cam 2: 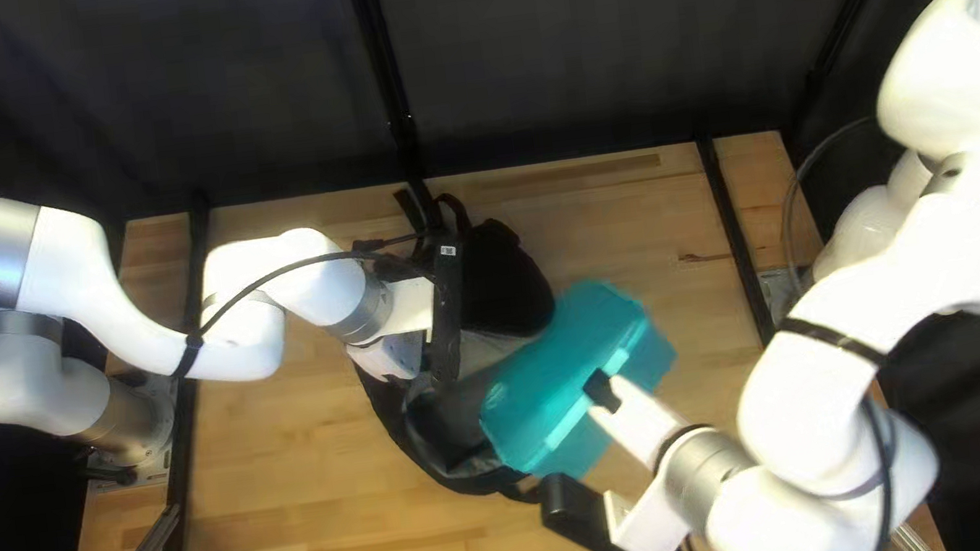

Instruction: Remove a lunch box from a kids backpack

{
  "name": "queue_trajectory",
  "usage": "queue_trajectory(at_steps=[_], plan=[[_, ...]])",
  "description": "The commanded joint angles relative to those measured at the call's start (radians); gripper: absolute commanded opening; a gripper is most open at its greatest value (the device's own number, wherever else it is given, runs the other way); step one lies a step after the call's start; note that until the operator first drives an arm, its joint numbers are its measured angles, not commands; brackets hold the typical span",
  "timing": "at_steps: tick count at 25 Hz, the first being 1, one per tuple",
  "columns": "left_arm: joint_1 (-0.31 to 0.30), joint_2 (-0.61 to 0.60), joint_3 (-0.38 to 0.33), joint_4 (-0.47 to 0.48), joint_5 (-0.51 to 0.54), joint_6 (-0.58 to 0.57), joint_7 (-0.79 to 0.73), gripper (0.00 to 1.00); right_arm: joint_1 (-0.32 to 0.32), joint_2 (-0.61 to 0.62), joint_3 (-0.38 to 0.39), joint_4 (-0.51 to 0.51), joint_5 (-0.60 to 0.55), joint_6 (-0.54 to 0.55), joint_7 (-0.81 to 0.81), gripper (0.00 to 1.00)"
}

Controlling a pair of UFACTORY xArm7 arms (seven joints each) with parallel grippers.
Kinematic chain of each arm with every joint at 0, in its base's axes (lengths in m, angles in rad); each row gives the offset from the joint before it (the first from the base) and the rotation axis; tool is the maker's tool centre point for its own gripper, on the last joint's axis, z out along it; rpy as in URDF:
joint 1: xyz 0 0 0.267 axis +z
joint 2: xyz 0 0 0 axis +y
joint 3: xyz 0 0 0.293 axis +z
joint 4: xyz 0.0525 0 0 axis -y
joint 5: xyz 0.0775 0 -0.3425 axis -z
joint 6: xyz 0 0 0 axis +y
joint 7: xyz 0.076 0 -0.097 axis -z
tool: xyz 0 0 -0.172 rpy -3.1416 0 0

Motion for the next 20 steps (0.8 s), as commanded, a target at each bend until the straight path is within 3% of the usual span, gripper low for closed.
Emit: queue_trajectory(at_steps=[1, 7, 11, 20], plan=[[-0.003, -0.058, -0.008, -0.045, 0.004, 0.027, -0.025, 0.0, -0.006, -0.098, -0.02, -0.086, 0.045, 0.018, -0.033, 0.0], [-0.01, -0.142, -0.027, -0.084, 0.013, 0.094, -0.063, 0.0, -0.028, -0.257, -0.082, -0.272, 0.055, -0.044, -0.061, 0.0], [-0.013, -0.177, -0.034, -0.109, 0.015, 0.114, -0.077, 0.0, -0.037, -0.32, -0.113, -0.333, 0.033, -0.055, -0.107, 0.0], [-0.029, -0.249, -0.059, -0.182, 0.012, 0.12, -0.113, 0.0, -0.077, -0.529, -0.24, -0.622, -0.191, -0.2, -0.307, 0.0]])
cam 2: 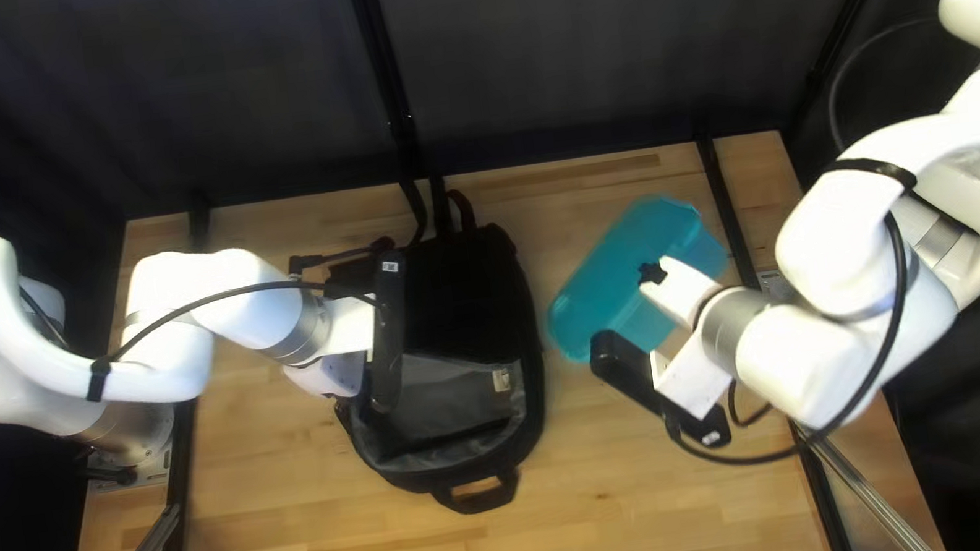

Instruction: Remove a lunch box from a kids backpack

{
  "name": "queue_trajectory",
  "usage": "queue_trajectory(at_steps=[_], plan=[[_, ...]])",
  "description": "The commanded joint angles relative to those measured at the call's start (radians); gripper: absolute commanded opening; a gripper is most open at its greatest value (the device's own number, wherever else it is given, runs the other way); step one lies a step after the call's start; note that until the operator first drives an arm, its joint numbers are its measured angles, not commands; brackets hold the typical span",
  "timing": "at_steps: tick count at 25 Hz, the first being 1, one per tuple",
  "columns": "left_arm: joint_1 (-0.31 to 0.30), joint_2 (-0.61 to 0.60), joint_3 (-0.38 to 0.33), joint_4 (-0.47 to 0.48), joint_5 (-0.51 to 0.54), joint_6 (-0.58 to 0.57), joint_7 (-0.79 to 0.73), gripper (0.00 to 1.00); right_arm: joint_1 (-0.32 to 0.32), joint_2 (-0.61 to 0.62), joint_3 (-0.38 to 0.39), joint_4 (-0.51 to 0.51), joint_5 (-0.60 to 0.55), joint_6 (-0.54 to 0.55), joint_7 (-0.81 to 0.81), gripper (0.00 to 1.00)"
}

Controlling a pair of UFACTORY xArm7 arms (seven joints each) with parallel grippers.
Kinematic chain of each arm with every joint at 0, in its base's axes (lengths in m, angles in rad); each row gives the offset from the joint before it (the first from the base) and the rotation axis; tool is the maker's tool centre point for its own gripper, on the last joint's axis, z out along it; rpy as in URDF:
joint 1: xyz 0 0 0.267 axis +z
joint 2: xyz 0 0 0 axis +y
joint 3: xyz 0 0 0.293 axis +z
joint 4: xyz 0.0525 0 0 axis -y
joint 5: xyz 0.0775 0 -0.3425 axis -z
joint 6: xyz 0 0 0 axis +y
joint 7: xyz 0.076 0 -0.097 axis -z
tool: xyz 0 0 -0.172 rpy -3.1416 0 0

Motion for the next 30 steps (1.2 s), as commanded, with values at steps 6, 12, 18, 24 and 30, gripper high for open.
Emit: queue_trajectory(at_steps=[6, 12, 18, 24, 30], plan=[[-0.024, -0.067, -0.004, -0.066, -0.001, 0.007, 0.033, 0.0, -0.065, -0.191, -0.157, -0.212, -0.244, -0.154, -0.178, 0.0], [-0.042, -0.09, -0.019, -0.11, 0.007, -0.013, 0.047, 0.0, -0.103, -0.21, -0.233, -0.277, -0.376, -0.261, -0.169, 0.0], [-0.048, -0.096, -0.028, -0.123, 0.019, -0.03, 0.057, 0.0, -0.111, -0.097, -0.285, -0.249, -0.482, -0.365, -0.08, 0.0], [-0.054, -0.132, -0.034, -0.154, 0.022, -0.038, 0.055, 0.0, -0.107, -0.05, -0.28, -0.262, -0.537, -0.401, 0.016, 0.0], [-0.06, -0.172, -0.043, -0.181, 0.022, -0.031, 0.043, 0.0, -0.098, -0.035, -0.256, -0.298, -0.55, -0.402, 0.102, 0.0]])
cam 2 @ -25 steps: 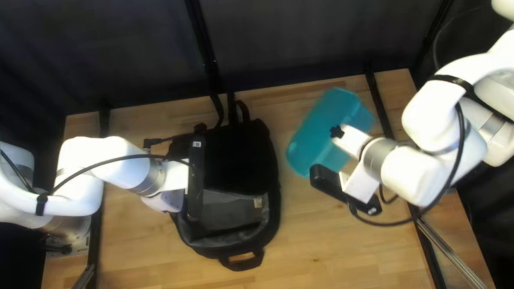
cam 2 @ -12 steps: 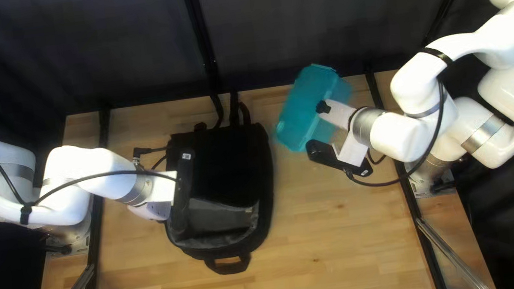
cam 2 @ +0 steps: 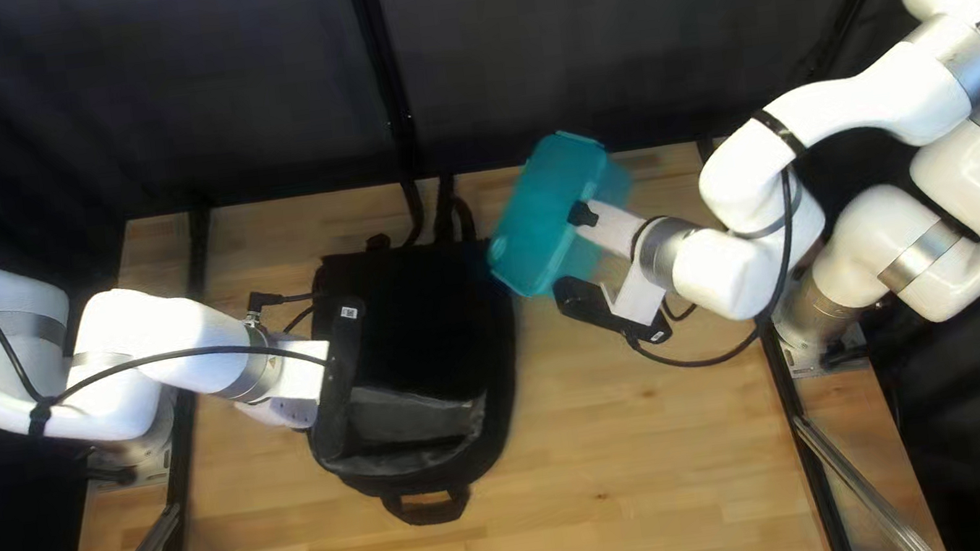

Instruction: Remove a lunch box from a kids backpack

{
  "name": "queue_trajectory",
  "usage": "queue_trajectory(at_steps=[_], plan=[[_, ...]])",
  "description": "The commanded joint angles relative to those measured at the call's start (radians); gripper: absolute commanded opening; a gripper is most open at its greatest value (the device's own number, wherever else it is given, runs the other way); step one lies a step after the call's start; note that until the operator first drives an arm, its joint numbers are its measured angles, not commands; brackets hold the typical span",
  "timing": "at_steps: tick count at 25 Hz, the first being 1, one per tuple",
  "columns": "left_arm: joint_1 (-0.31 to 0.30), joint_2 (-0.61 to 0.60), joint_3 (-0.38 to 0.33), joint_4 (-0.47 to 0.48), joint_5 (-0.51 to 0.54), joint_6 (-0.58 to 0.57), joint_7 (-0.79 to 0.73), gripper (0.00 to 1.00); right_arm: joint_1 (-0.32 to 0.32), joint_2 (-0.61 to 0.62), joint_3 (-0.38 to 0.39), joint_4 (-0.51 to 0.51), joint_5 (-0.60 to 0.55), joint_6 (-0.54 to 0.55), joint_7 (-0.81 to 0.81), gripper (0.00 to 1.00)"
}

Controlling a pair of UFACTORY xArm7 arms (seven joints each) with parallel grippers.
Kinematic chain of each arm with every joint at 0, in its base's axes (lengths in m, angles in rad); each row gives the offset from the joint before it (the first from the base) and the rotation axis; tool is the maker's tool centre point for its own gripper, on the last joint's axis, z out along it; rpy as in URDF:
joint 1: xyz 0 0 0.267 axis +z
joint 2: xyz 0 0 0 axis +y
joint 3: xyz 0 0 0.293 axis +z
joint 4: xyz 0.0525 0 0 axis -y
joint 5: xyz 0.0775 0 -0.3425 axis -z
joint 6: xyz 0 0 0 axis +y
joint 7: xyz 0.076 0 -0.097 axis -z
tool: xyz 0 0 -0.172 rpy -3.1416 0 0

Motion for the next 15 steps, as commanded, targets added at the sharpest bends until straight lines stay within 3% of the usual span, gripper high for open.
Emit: queue_trajectory(at_steps=[1, 15], plan=[[-0.003, -0.014, -0.006, -0.014, 0.0, -0.002, -0.008, 0.0, 0.006, 0.022, 0.011, -0.013, -0.01, -0.004, 0.052, 0.0], [0.004, 0.002, -0.016, 0.009, 0.01, 0.012, -0.02, 0.02, 0.012, 0.07, 0.02, -0.039, -0.073, -0.034, 0.173, 0.0]])
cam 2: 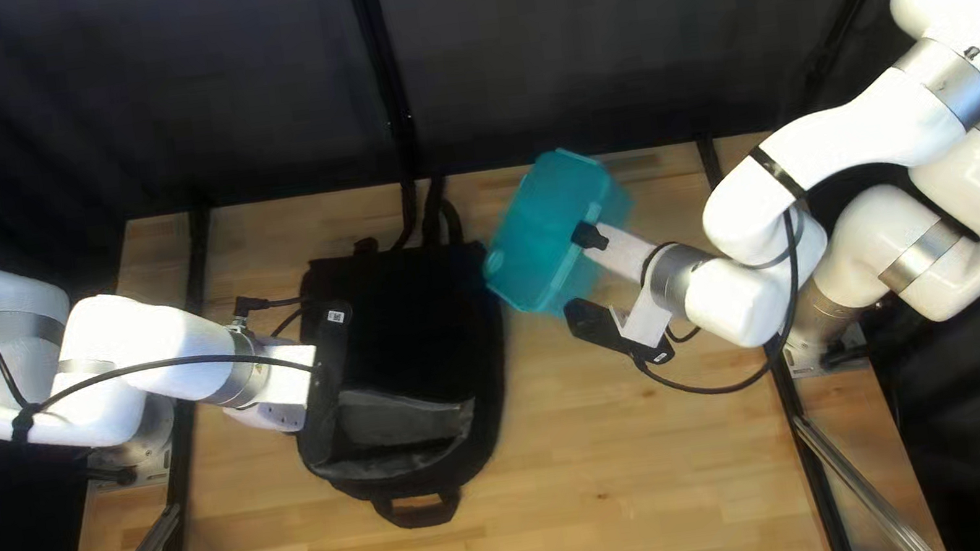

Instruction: Remove a lunch box from a kids backpack

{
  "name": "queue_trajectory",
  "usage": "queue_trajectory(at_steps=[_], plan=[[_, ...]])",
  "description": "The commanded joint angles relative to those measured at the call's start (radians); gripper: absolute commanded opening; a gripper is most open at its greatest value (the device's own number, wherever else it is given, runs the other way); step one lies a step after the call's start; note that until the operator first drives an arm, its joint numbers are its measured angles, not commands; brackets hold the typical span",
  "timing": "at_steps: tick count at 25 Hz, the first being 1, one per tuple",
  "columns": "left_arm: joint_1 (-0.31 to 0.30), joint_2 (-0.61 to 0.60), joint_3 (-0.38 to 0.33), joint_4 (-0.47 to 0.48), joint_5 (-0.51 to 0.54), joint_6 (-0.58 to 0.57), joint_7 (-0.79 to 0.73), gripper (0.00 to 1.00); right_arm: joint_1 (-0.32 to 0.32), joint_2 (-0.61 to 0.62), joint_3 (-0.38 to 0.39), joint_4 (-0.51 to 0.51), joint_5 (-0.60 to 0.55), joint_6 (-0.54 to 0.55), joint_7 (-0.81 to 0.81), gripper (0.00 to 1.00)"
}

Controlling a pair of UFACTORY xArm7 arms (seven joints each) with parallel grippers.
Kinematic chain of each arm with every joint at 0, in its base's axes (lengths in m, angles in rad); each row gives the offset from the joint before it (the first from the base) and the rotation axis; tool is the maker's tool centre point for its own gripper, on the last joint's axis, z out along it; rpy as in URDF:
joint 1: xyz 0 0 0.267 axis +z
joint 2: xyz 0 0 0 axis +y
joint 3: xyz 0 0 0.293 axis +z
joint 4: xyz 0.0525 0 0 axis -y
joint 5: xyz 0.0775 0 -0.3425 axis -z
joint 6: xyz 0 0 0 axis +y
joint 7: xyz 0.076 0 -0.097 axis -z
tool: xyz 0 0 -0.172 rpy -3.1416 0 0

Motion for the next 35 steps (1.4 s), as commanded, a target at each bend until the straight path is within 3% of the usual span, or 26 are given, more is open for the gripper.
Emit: queue_trajectory(at_steps=[1, 3, 4, 10, 17, 22, 35], plan=[[0.002, 0.006, -0.004, 0.006, 0.004, 0.005, -0.005, 0.1, 0.003, 0.018, 0.003, -0.007, -0.011, -0.005, 0.037, 0.0], [0.002, 0.01, -0.008, 0.008, 0.005, 0.008, -0.008, 0.77, 0.004, 0.028, 0.003, -0.011, -0.016, -0.008, 0.057, 0.0], [0.002, 0.011, -0.009, 0.01, 0.006, 0.01, -0.009, 1.0, 0.004, 0.033, 0.004, -0.013, -0.018, -0.009, 0.068, 0.0], [-0.007, 0.019, -0.023, 0.06, 0.015, 0.069, -0.003, 1.0, 0.015, 0.067, 0.013, -0.008, -0.009, -0.008, 0.108, 0.0], [-0.026, -0.018, -0.041, 0.165, 0.03, 0.235, 0.012, 1.0, 0.039, 0.184, 0.02, -0.003, -0.002, -0.031, 0.246, 0.0], [-0.031, 0.008, -0.058, 0.19, 0.039, 0.239, 0.011, 1.0, 0.053, 0.255, 0.03, -0.005, 0.0, -0.042, 0.36, 0.0], [-0.029, 0.047, -0.054, 0.198, 0.042, 0.204, 0.031, 1.0, 0.111, 0.426, 0.115, 0.11, 0.274, 0.128, 0.77, 0.0]])
